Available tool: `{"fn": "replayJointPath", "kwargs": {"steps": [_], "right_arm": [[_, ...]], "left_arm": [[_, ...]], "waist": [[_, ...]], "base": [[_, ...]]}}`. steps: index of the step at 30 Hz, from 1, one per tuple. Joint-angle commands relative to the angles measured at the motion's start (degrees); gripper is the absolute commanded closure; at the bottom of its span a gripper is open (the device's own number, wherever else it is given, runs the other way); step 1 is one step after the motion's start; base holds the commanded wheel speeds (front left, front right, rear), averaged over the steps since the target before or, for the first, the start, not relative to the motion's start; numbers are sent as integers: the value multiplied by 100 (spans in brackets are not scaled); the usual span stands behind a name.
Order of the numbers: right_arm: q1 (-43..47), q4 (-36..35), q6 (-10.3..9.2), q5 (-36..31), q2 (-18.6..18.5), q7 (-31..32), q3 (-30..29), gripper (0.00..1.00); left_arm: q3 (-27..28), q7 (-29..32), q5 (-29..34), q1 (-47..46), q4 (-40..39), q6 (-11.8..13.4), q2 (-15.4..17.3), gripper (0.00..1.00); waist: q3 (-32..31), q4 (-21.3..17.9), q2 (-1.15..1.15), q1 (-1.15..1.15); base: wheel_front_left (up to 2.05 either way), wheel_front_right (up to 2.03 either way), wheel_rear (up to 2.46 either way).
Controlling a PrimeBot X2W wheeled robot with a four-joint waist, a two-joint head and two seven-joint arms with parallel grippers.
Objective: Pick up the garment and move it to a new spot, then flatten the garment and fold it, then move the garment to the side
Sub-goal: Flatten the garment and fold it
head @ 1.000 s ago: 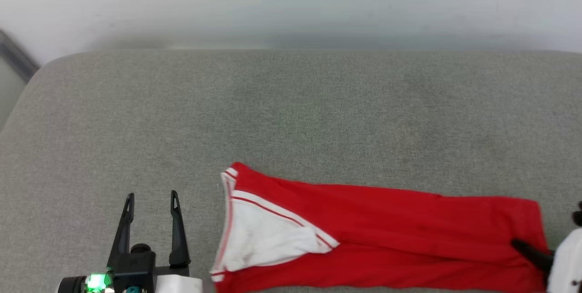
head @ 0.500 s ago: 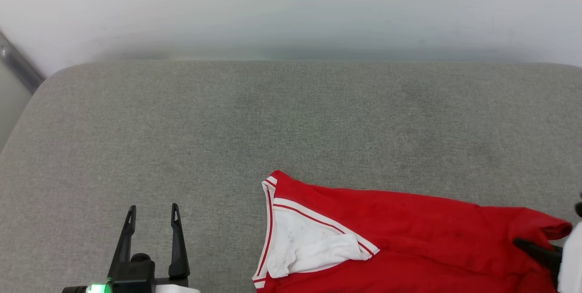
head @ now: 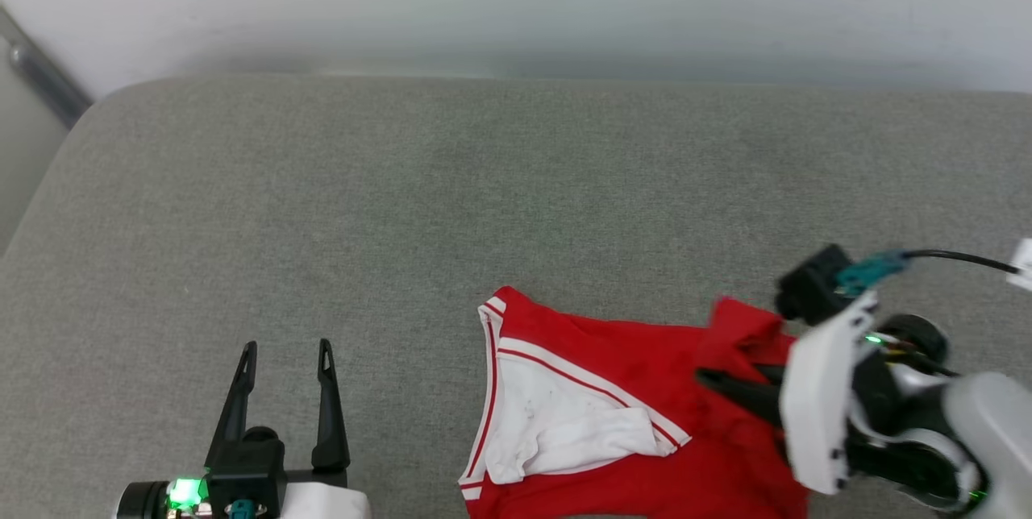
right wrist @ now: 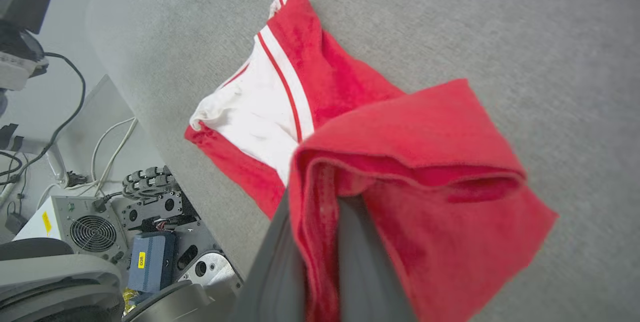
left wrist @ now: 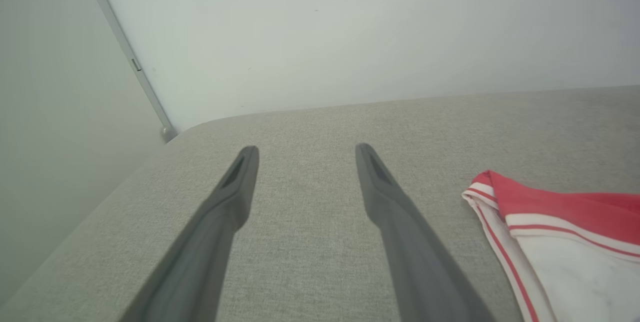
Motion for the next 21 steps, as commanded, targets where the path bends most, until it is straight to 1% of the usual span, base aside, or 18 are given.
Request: {"fn": "replayJointPath", "kwargs": {"steps": [1, 4, 8, 12, 13, 14, 18, 21], "right_arm": [[-109, 25, -2, -30, 75, 4, 71, 100], [-633, 213, -2, -221, 408, 16, 614, 100], [-1248, 680, -2, -427, 822, -75, 1267, 100], [-1694, 1359, -2, -586, 1178, -238, 1880, 100], [-1862, 1738, -2, -656, 1291, -363, 2141, 100], [-1881, 1950, -2, -615, 1364, -422, 2232, 100], [-2054, 2653, -3, -739, 1495, -699, 2649, 100], [-2069, 2944, -4, -656, 1524, -917, 2914, 100]], "left_arm": [[7, -13, 29, -79, -1, -8, -9, 0], [5, -13, 59, -169, 22, -52, -49, 0], [11, -13, 55, -271, 38, -98, -108, 0], [-13, -13, 74, -352, 41, -151, -159, 0], [-26, -13, 80, -410, 42, -159, -175, 0], [-32, -13, 84, -433, 46, -171, -185, 0], [-43, -13, 95, -511, 78, -198, -224, 0], [-19, -13, 105, -502, 106, -197, -243, 0]], "waist": [[41, 35, 0, 0], [134, 109, 0, 0], [281, 191, 0, 0], [460, 281, 0, 0], [536, 317, 0, 0], [575, 335, 0, 0], [665, 386, 0, 0], [660, 369, 0, 0]], "base": [[0, 0, 0], [0, 0, 0], [0, 0, 0], [0, 0, 0], [0, 0, 0], [0, 0, 0], [0, 0, 0], [0, 0, 0]]}}
